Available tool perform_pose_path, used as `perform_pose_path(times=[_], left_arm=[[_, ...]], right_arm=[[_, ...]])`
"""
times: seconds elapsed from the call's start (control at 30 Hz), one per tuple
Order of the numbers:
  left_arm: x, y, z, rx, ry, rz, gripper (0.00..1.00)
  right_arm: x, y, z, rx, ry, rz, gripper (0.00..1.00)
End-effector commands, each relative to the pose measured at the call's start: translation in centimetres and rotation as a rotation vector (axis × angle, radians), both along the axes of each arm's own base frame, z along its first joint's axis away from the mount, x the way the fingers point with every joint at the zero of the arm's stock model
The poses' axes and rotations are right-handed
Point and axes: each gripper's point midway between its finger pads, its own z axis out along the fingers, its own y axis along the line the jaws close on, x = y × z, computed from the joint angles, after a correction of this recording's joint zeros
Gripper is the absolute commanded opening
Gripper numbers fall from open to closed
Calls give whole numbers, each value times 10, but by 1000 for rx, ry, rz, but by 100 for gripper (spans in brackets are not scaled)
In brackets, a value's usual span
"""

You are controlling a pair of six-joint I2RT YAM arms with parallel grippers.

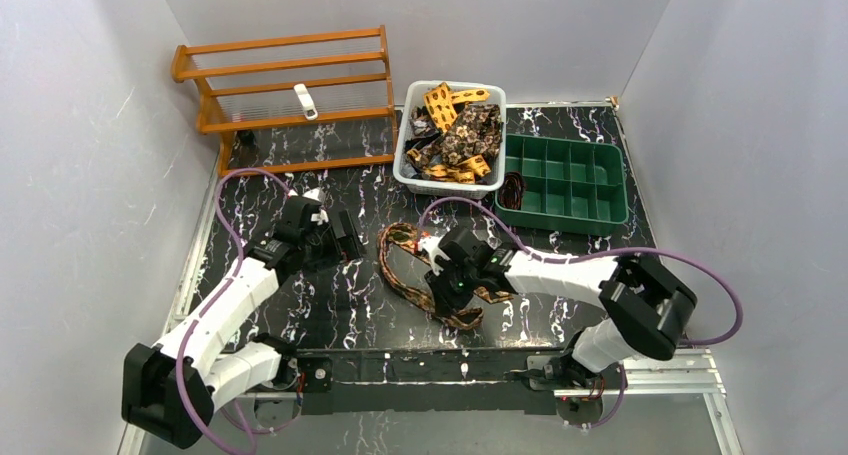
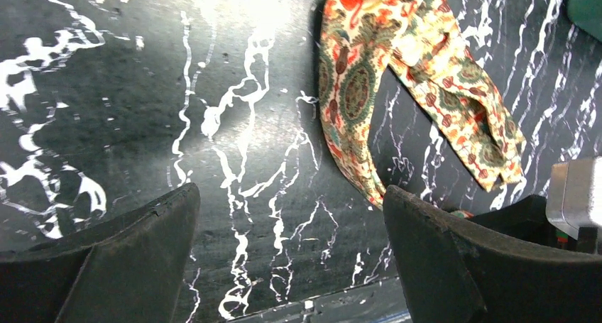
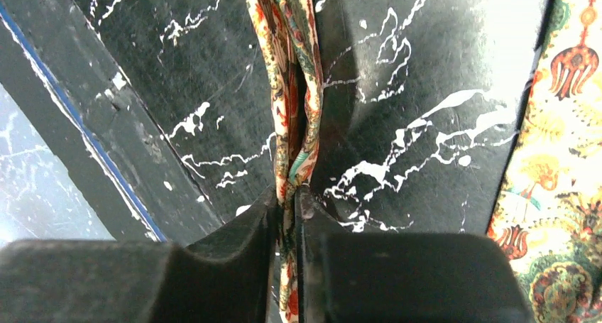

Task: Roll the ties
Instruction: Flatten out the tie at the center of the board.

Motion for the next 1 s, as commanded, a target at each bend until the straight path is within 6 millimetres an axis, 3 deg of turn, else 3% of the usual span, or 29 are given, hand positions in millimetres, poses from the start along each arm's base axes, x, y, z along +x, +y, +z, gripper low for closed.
perform_pose_path(times=[0.0,0.13,0.27,0.37,0.5,0.57,0.67,0.83,0.9,0.97], left_arm=[[8,30,25,103,-76,136,98],[4,67,46,222,-94,308,98],[-5,98,64,330,-102,431,98],[-10,107,74,353,-119,467,98],[-15,107,72,347,-108,461,98],[-19,104,67,335,-91,438,98],[-23,92,54,291,-63,379,98],[-31,60,21,171,40,280,98],[-34,50,6,136,90,271,98],[-37,45,-7,118,139,281,98]], right_arm=[[13,37,27,86,3,-16,20],[34,89,62,215,25,-91,15],[59,148,68,252,89,-189,17],[62,193,68,240,121,-145,29],[63,219,89,262,140,-43,43],[73,210,103,243,101,-47,53],[93,174,112,171,-49,-133,63],[122,87,91,16,-290,-286,78],[133,57,77,-27,-288,-338,81],[138,39,70,-22,-243,-346,82]])
